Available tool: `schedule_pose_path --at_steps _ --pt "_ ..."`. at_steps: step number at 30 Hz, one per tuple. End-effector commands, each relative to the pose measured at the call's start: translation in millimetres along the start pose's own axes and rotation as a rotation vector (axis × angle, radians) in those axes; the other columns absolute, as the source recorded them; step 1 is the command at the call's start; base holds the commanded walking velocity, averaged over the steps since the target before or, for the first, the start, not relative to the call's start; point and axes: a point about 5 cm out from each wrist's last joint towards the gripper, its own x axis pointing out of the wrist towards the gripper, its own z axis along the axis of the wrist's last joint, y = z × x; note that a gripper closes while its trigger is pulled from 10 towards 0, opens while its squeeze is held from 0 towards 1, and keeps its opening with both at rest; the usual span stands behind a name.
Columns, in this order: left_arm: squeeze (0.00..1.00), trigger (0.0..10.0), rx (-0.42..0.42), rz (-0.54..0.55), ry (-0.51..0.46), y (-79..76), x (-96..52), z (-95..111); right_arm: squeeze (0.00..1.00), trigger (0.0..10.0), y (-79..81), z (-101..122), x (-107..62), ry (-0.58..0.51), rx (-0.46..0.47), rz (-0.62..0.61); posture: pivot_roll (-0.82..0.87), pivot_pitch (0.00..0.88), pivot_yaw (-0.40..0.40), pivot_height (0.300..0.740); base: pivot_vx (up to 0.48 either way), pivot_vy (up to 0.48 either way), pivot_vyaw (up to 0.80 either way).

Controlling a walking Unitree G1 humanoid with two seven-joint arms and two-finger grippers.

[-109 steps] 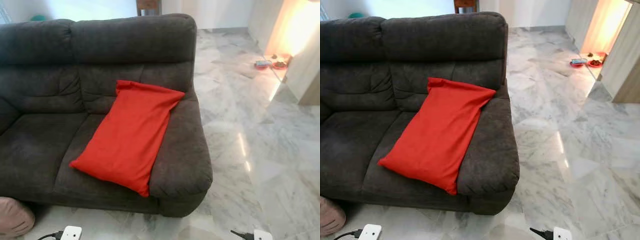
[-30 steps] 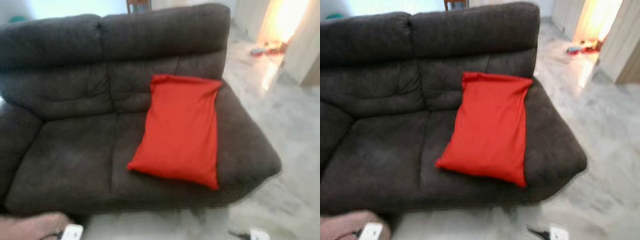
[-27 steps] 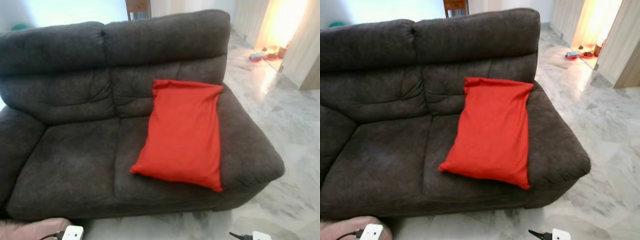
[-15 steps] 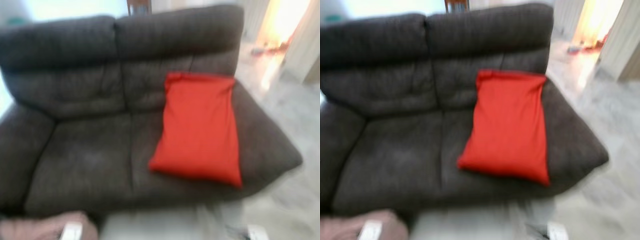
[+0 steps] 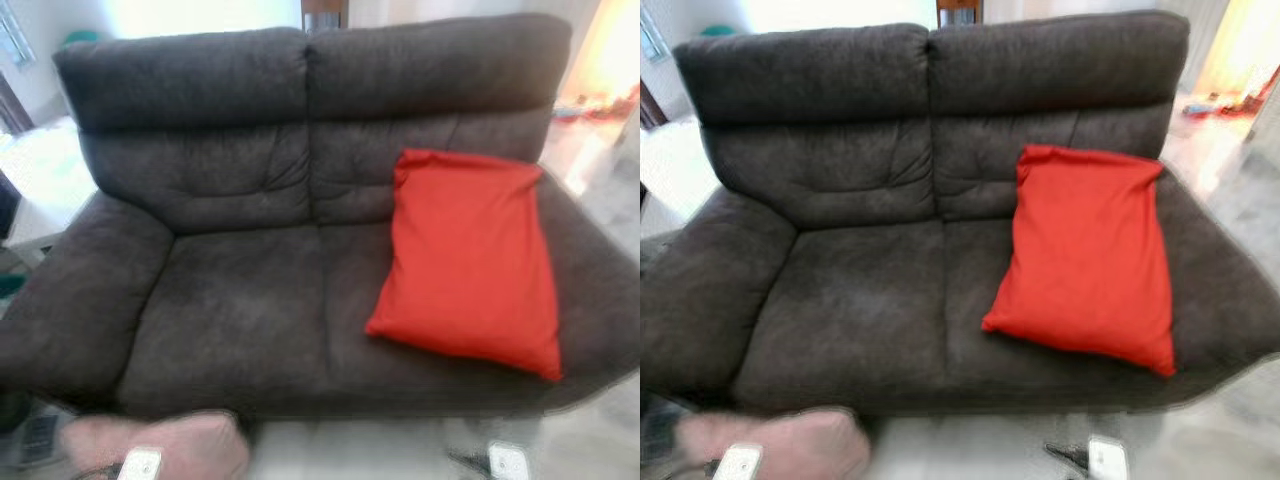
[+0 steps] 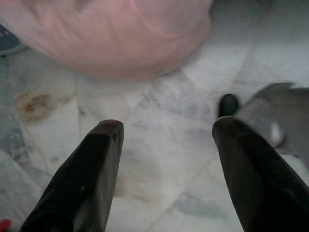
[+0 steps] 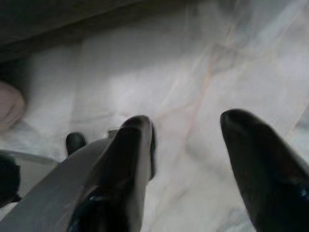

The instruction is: Move the pillow to the sofa from floor

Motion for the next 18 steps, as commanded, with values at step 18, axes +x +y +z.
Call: schedule_pose_path --at_steps 18 --pt "0.0 10.0 0.003 0.023 -0.004 8.8 -1.5 1.9 0.0 10.0 6.4 2.2 1.1 -0.005 -0.005 0.017 -0.04 0.014 0.045 0.74 0.0 0.393 0.0"
